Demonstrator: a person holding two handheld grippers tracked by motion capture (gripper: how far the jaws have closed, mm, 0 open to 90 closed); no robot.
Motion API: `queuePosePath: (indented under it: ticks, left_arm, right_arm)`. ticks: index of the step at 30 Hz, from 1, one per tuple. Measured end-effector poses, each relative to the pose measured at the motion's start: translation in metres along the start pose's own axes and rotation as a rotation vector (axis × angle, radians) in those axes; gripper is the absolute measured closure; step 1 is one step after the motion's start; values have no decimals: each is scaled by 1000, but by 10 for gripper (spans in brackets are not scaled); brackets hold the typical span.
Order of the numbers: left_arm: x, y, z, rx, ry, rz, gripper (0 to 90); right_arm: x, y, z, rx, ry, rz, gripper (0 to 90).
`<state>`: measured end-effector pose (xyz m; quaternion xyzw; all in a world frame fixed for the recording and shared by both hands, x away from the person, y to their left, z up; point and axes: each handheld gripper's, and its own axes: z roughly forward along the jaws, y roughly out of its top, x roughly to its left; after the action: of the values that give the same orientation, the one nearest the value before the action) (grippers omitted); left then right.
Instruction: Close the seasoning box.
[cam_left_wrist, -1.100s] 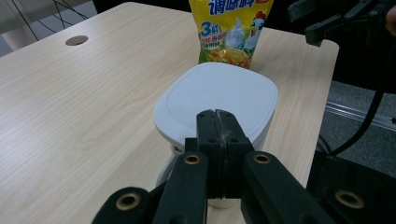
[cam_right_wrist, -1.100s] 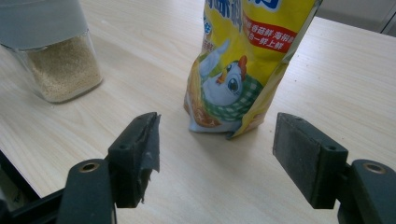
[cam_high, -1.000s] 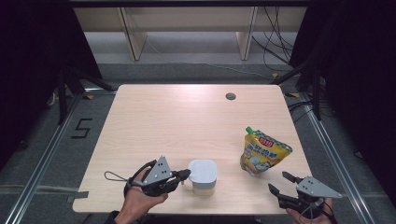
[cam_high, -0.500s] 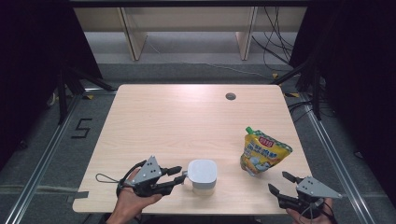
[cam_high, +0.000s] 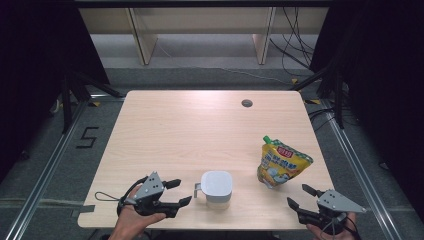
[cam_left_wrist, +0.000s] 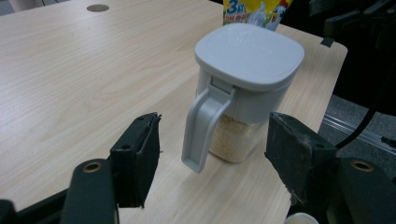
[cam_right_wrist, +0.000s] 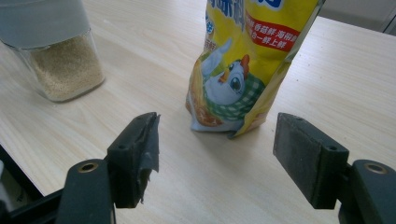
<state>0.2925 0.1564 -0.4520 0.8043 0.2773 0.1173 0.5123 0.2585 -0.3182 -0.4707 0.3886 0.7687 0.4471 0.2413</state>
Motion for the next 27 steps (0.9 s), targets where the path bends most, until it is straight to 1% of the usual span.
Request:
queuePosePath:
  ticks: [1, 2, 3, 4, 5, 6, 7, 8, 9, 10, 11, 12, 13, 14, 15, 16, 17, 18, 19, 20, 21, 22, 23, 24, 25, 26, 27]
  left_arm:
    - [-2, -4, 0, 4, 8, -36, 328]
    - [0, -5, -2, 20, 13, -14, 321]
    - [0, -7, -1, 14, 5, -13, 314]
    - [0, -7, -1, 14, 5, -13, 311]
    - [1, -9, -2, 22, 5, -2, 307]
    - [0, -10, -2, 22, 6, -10, 304]
    - [-1, -12, -2, 21, 10, -37, 302]
    - [-1, -12, -2, 21, 10, -37, 298]
    - [0, -12, -3, 26, 6, -11, 296]
    - [1, -14, -4, 44, 14, 8, 293]
    - [-2, -16, -3, 35, 6, -34, 289]
    - [-1, -18, -4, 47, 3, -21, 287]
    - [-3, -20, -3, 41, 3, -31, 286]
    - [-3, -21, -4, 58, 7, -22, 282]
    - [-3, -22, -4, 59, 6, -23, 276]
    - [-3, -22, -4, 59, 6, -23, 270]
    - [-5, -25, -4, 70, -6, -22, 265]
    - [-4, -27, -4, 92, -11, 7, 261]
    - [-5, -28, -5, 108, -2, 18, 256]
    - [-7, -30, -5, 108, -4, 26, 253]
    - [-7, -31, -5, 111, -9, 36, 253]
    - [-8, -33, -4, 109, -8, 29, 249]
    - [-8, -35, -5, 135, -6, 28, 246]
    - [-10, -36, -4, 132, -7, 29, 245]
    - [-10, -36, -4, 132, -7, 29, 245]
    - [-10, -39, -5, 143, 3, 31, 244]
    - [-11, -41, -4, 125, -2, 11, 244]
  right_arm:
    - [0, 0, 0, 1, 4, -2, 320]
    - [0, 0, 0, 6, 4, -5, 320]
    - [3, 0, -1, 18, -3, 25, 320]
    - [1, 0, 1, 9, 7, 12, 320]
    - [3, -1, 1, 5, 6, 12, 319]
    - [2, 0, 1, 10, 14, 4, 319]
    - [2, 0, 1, 12, 11, -2, 319]
    - [2, 0, 1, 12, 11, -2, 319]
    - [2, 0, 2, 14, 12, -11, 318]
    - [2, -1, 2, 19, 24, -1, 318]
    - [3, -1, 2, 21, 25, -5, 318]
    - [2, -1, 2, 21, 19, -21, 318]
    - [3, -1, 3, 28, 34, -9, 317]
    - [2, -1, 4, 23, 32, -31, 315]
    - [2, -1, 5, 20, 27, -37, 314]
    - [5, -2, 5, 26, 42, -5, 311]
    - [3, -2, 5, 26, 51, -16, 307]
    - [3, -2, 6, 31, 57, -23, 302]
    - [6, -2, 5, 53, 49, 2, 294]
    - [3, -3, 8, 39, 66, -35, 288]
    - [6, -3, 6, 67, 61, -2, 284]
    - [5, -3, 8, 57, 61, -26, 278]
    - [5, -4, 10, 62, 86, -26, 273]
    - [5, -3, 10, 65, 94, -26, 271]
    - [5, -4, 10, 68, 93, -27, 271]
    - [5, -4, 11, 69, 94, -30, 271]
    - [5, -4, 11, 72, 98, -34, 271]
